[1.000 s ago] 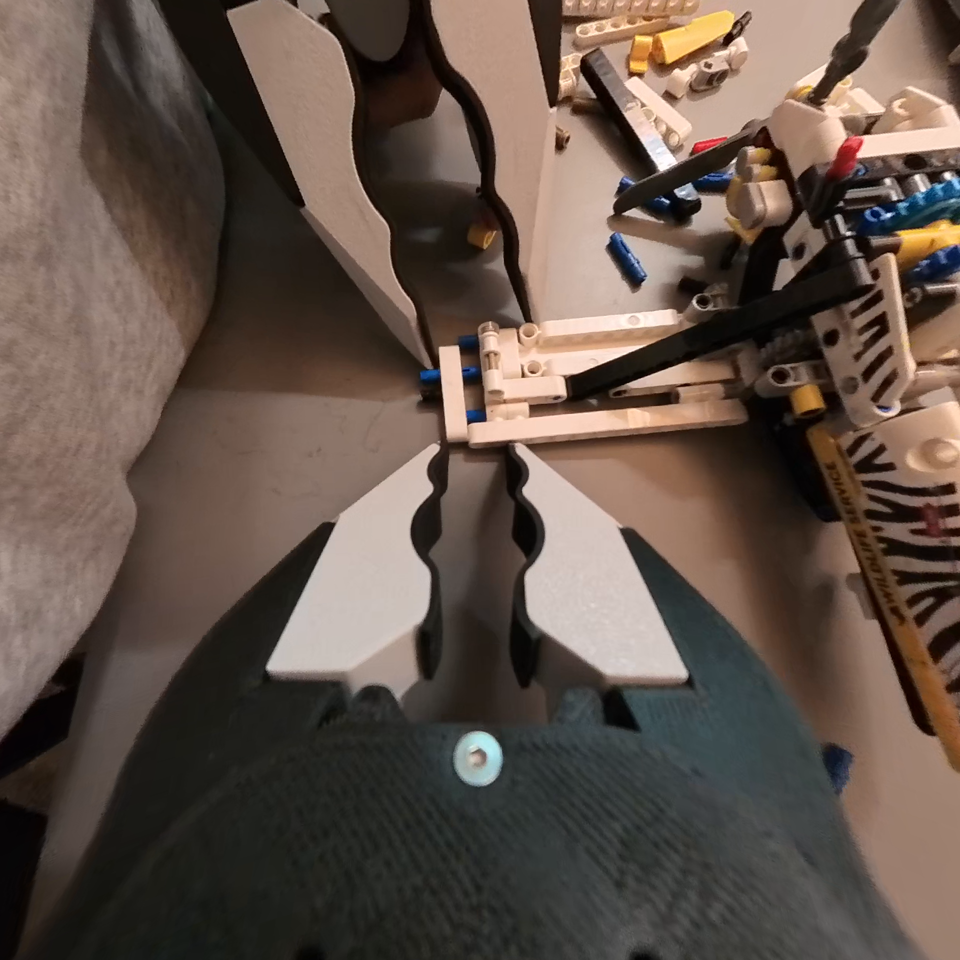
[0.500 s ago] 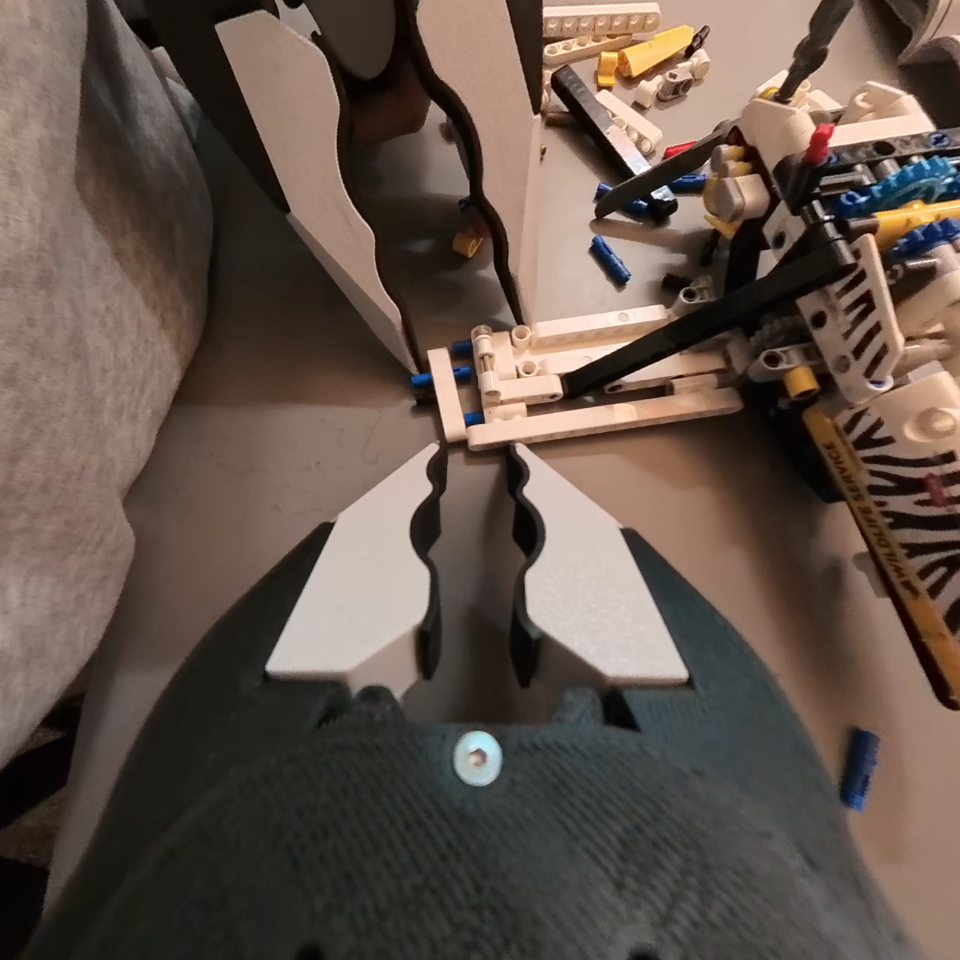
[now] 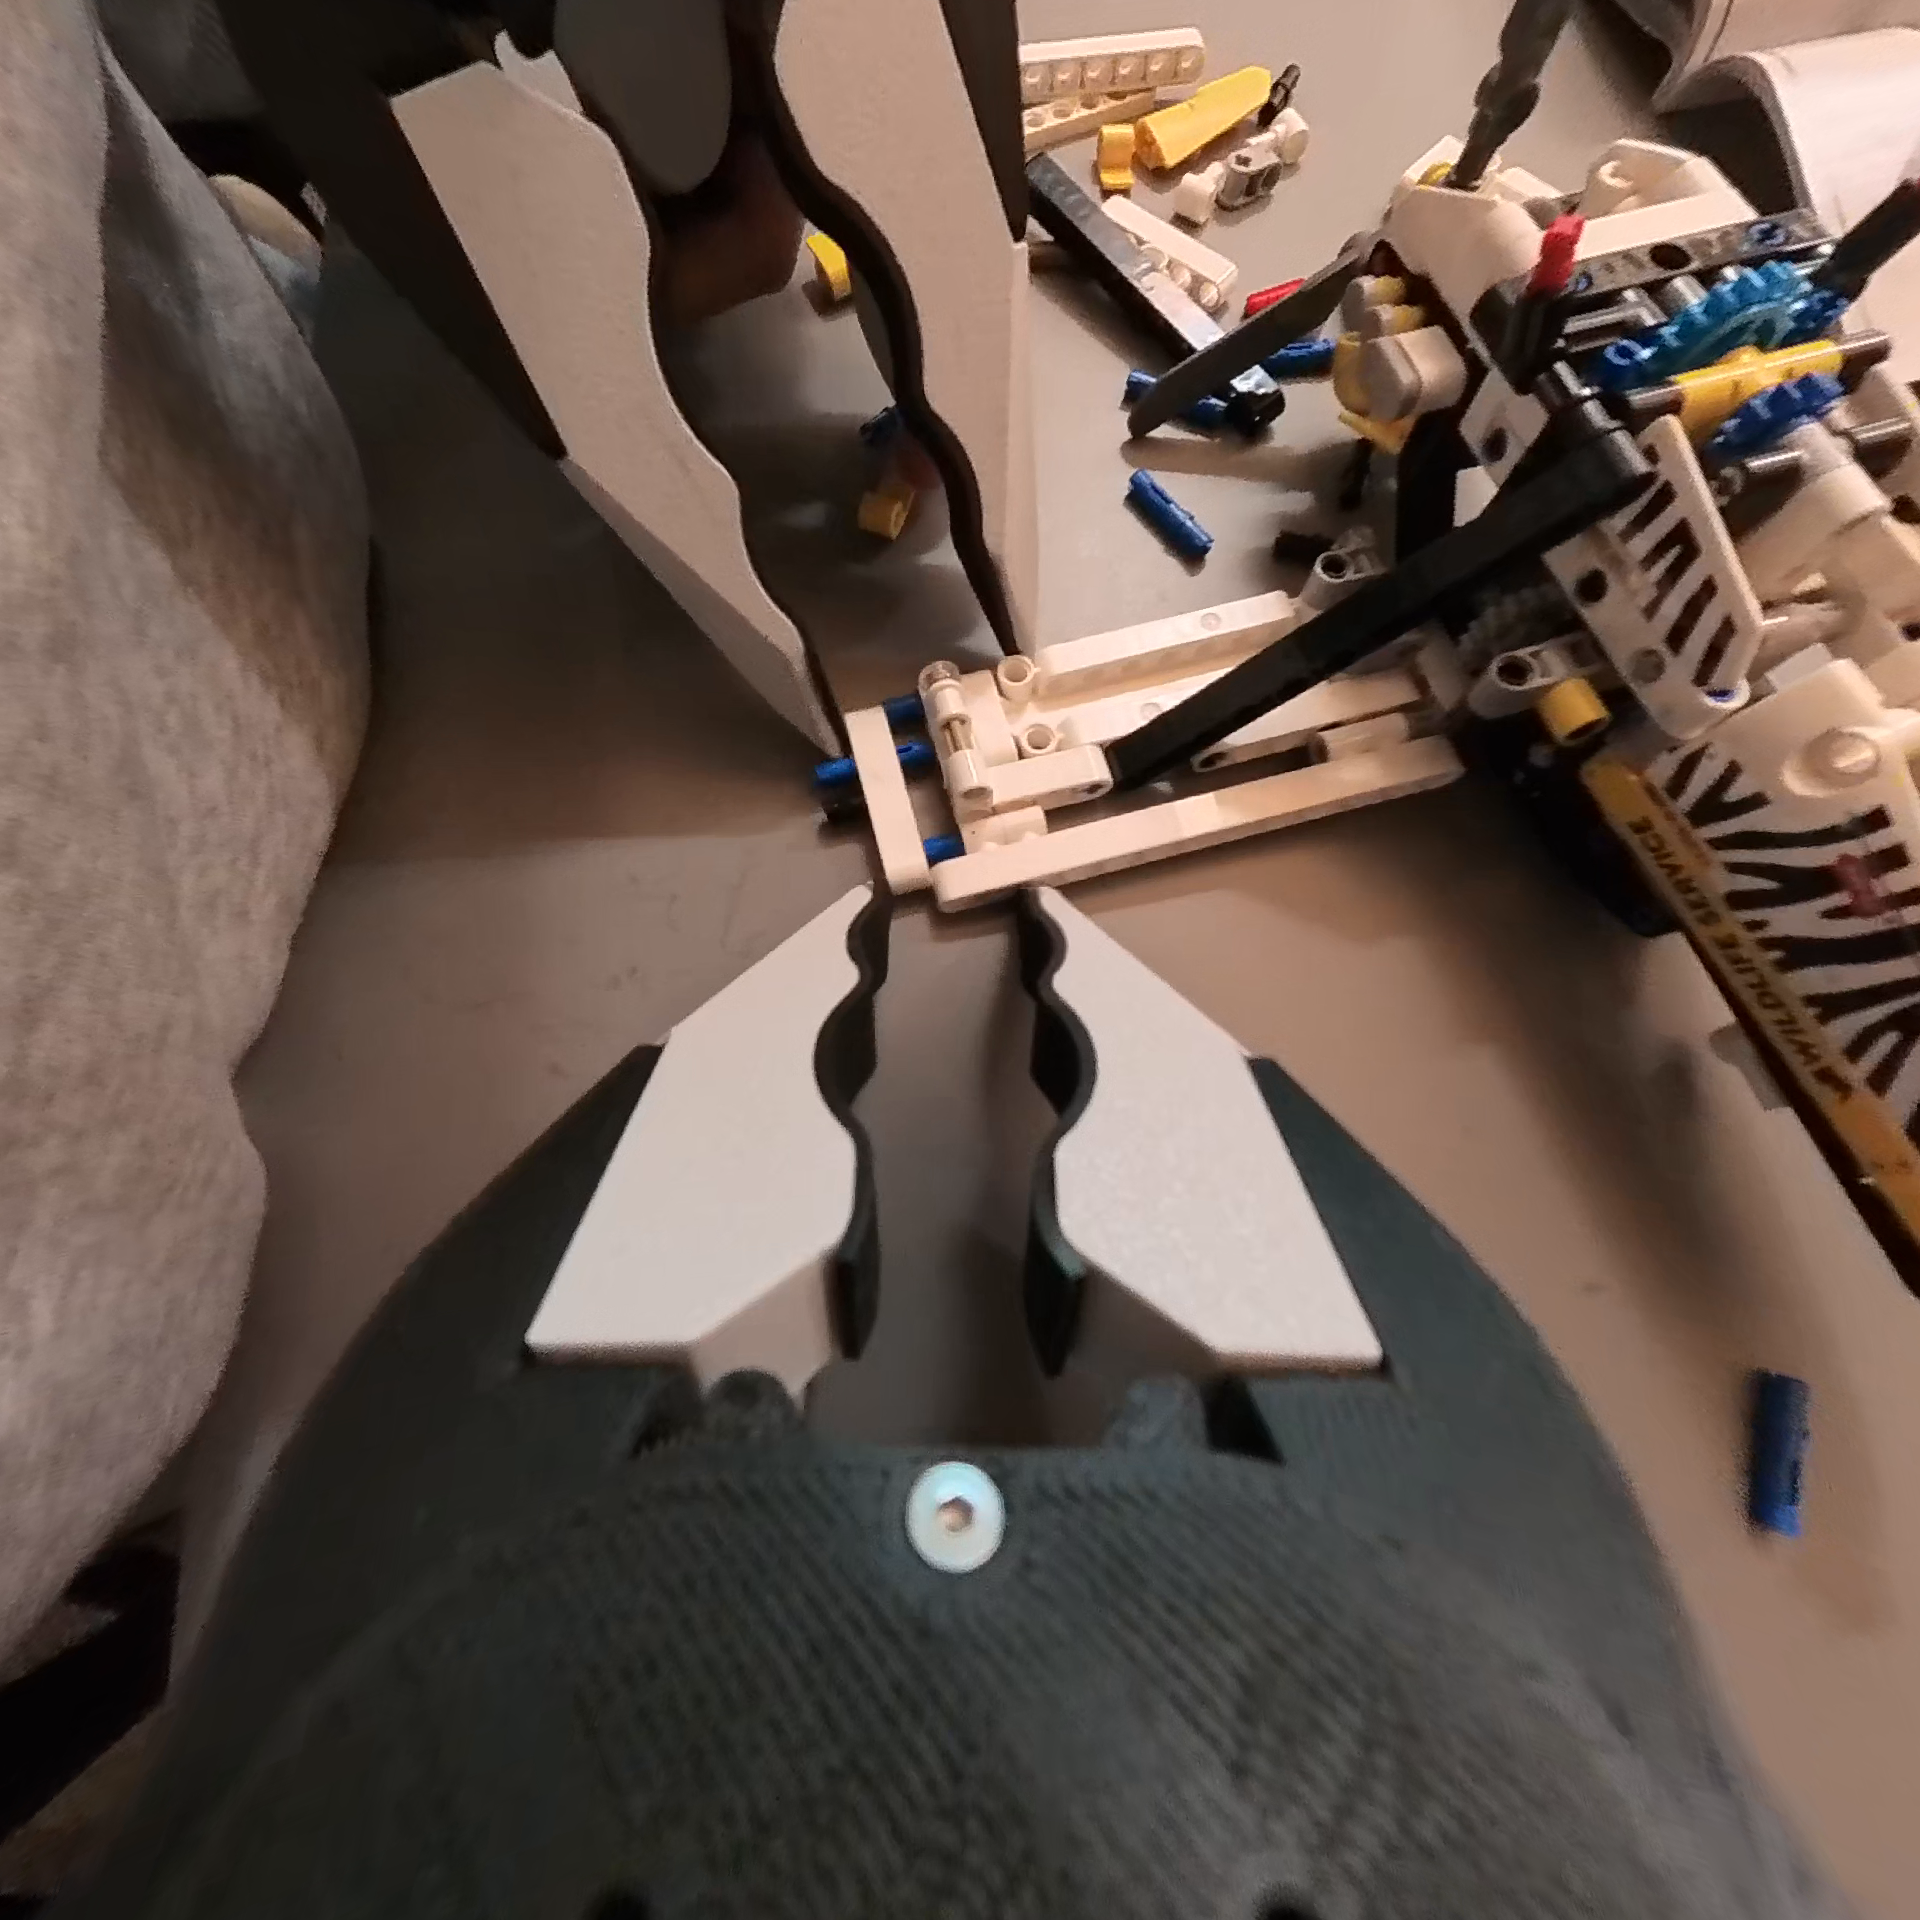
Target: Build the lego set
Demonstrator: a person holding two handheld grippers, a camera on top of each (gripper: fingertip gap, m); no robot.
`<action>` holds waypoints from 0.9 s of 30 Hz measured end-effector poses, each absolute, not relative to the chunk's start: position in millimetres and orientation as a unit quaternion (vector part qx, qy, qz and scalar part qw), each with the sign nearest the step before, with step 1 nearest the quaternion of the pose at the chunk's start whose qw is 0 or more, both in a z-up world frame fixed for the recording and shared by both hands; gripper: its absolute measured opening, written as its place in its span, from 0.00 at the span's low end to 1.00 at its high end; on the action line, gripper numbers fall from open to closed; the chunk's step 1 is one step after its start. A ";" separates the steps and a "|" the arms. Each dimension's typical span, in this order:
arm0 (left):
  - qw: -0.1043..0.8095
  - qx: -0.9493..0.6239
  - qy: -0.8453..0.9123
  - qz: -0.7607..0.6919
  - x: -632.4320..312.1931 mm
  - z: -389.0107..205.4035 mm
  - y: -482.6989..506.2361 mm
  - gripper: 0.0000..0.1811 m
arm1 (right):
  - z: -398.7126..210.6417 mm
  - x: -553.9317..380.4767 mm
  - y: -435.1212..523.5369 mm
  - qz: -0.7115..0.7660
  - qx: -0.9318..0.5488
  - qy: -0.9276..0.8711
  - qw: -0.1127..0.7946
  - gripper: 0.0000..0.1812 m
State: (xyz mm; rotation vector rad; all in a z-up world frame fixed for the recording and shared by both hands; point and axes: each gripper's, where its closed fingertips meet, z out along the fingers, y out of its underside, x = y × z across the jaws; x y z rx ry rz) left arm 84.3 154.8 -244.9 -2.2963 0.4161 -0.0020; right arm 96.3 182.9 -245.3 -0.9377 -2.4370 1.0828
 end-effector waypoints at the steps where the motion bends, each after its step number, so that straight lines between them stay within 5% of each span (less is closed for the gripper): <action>1: 0.393 -0.905 0.164 -0.001 84.5 -244.9 154.8 0.21 | -245.3 96.3 183.1 0.379 -0.330 -0.850 0.157 0.13; 27: 0.393 -0.904 0.166 -0.001 87.2 -243.7 153.8 0.21 | -244.4 96.0 186.9 0.382 -0.277 -0.874 0.115 0.08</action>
